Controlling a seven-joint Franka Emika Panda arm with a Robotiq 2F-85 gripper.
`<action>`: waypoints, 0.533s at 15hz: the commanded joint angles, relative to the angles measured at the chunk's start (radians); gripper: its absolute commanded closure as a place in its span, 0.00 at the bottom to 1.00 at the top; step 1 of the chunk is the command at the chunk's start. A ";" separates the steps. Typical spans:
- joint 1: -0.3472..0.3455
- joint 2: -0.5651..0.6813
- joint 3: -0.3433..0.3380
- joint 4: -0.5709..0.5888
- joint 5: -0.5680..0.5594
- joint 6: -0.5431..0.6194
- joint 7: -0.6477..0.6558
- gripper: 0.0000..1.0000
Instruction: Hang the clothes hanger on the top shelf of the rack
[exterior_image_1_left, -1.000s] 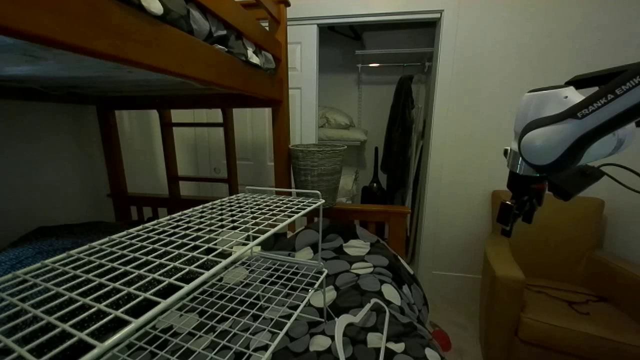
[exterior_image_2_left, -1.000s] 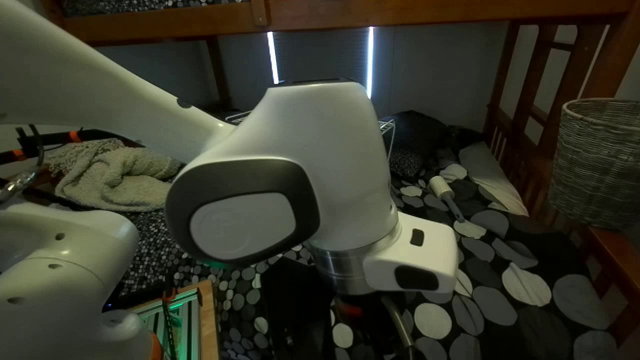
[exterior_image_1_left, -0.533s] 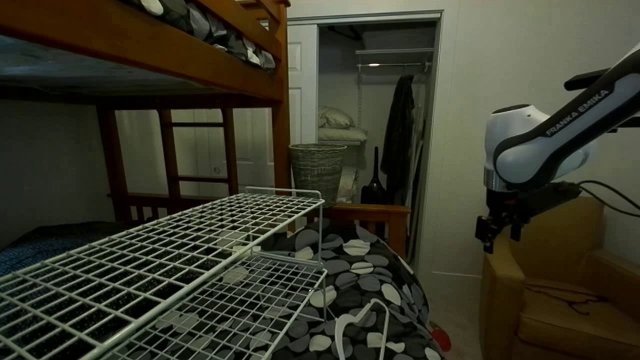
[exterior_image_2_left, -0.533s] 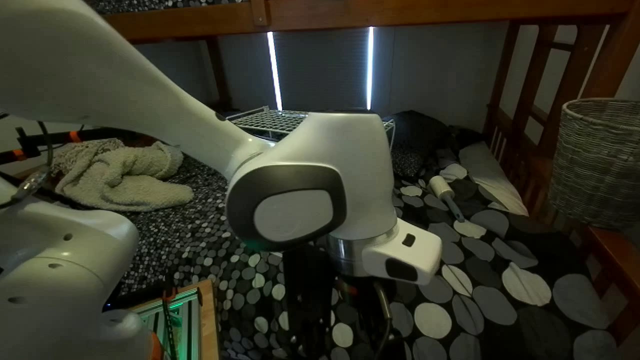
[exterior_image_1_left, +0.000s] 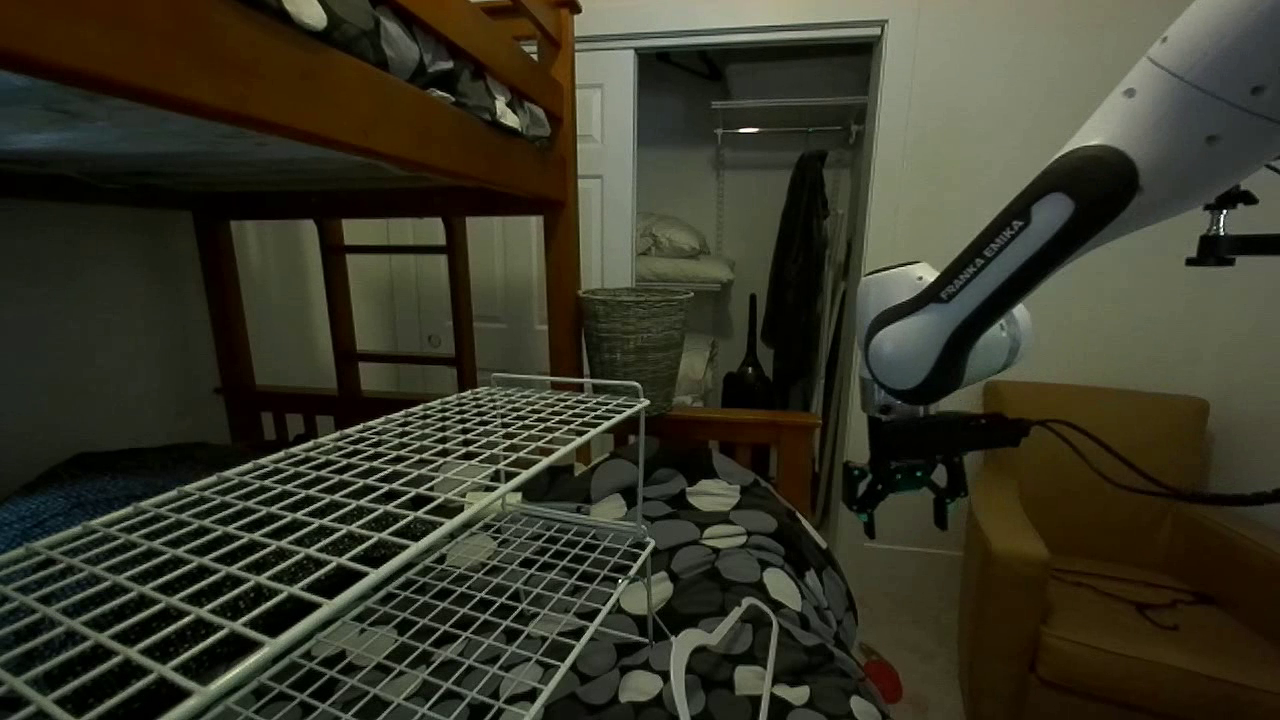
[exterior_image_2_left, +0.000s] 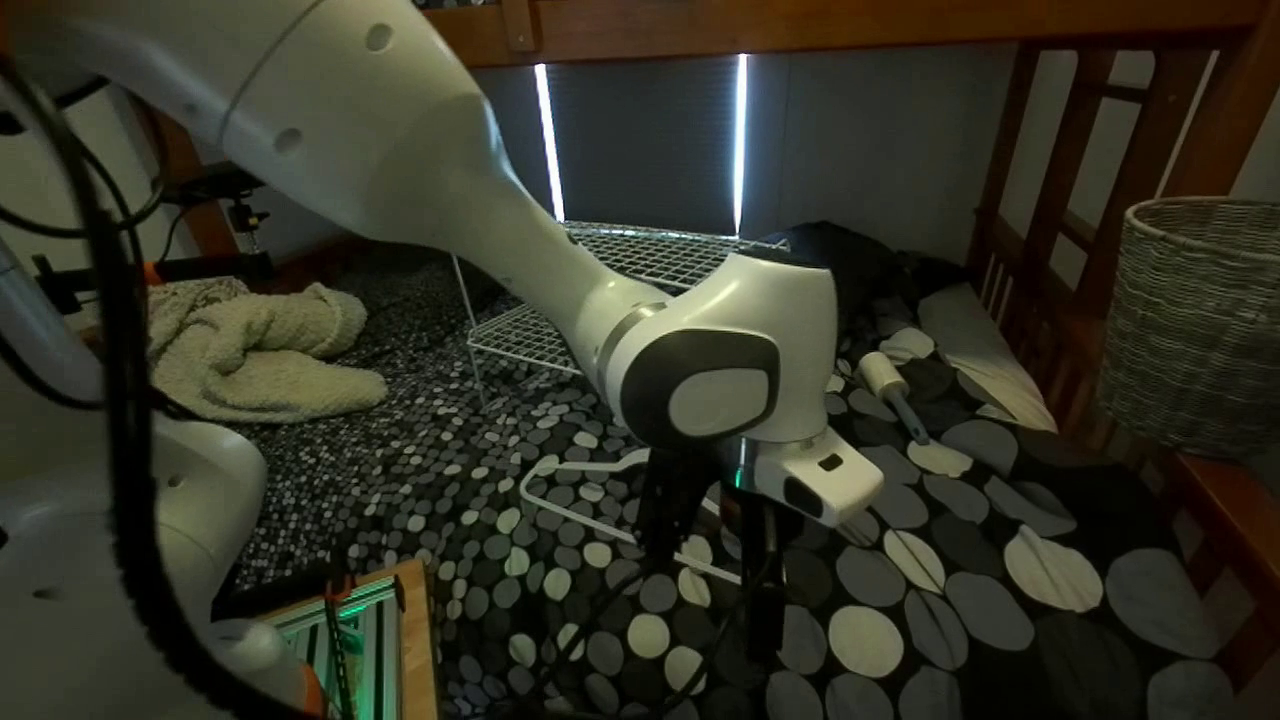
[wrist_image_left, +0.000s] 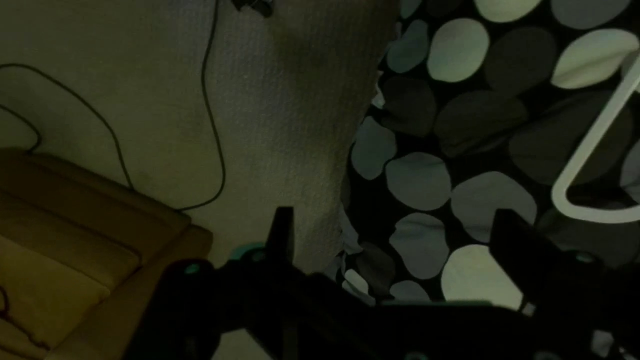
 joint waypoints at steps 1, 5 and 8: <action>0.068 0.147 -0.013 0.125 0.154 -0.027 0.057 0.00; 0.128 0.242 -0.010 0.219 0.290 -0.039 0.097 0.00; 0.167 0.298 -0.003 0.271 0.363 -0.042 0.107 0.00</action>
